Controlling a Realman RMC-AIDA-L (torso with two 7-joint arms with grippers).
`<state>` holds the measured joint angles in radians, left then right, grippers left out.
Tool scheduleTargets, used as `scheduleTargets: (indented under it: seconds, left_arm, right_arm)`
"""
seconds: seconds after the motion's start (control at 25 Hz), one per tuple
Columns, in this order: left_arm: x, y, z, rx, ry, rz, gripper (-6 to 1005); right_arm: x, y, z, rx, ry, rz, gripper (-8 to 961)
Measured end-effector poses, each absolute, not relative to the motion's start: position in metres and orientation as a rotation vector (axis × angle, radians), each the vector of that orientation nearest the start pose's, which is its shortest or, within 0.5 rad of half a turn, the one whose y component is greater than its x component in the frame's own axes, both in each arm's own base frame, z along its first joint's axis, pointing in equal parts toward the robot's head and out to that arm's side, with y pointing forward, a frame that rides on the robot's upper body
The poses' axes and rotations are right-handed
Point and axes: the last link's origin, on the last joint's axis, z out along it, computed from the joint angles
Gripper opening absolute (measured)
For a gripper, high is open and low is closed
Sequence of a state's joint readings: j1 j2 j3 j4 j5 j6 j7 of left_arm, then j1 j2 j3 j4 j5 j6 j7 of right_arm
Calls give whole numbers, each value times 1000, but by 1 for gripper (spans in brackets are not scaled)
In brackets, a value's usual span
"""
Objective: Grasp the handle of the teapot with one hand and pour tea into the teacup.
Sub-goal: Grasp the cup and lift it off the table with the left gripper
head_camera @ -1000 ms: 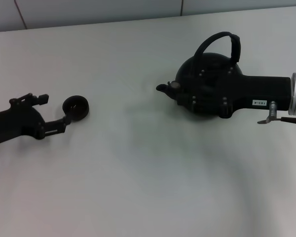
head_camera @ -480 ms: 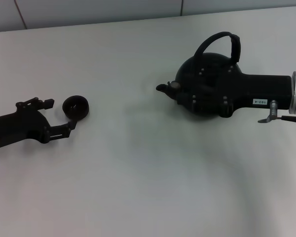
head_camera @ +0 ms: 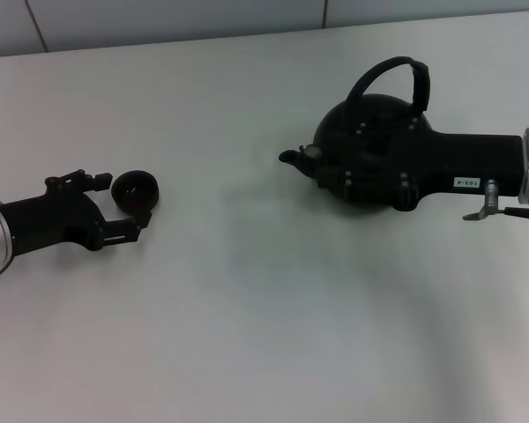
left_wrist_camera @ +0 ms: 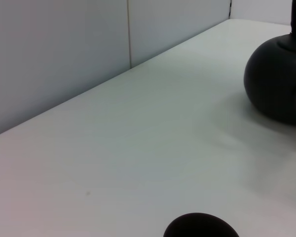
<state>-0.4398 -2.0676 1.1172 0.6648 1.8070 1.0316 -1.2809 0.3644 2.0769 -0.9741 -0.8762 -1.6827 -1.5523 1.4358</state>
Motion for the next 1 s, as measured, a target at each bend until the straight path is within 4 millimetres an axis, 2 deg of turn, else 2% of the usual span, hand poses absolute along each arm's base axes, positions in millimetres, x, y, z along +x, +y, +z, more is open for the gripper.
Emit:
scheduleTargets:
  seconds: [0.64,1.0]
  left_arm:
    - [-291,355,-44,-2581,-451,-199,867]
    - [-289,359,-44,-2567,-456,-206,867]
  right_arm:
    - [244,312,17,-2690,501,832,501]
    - [244,312,17,-2690,500,832,500]
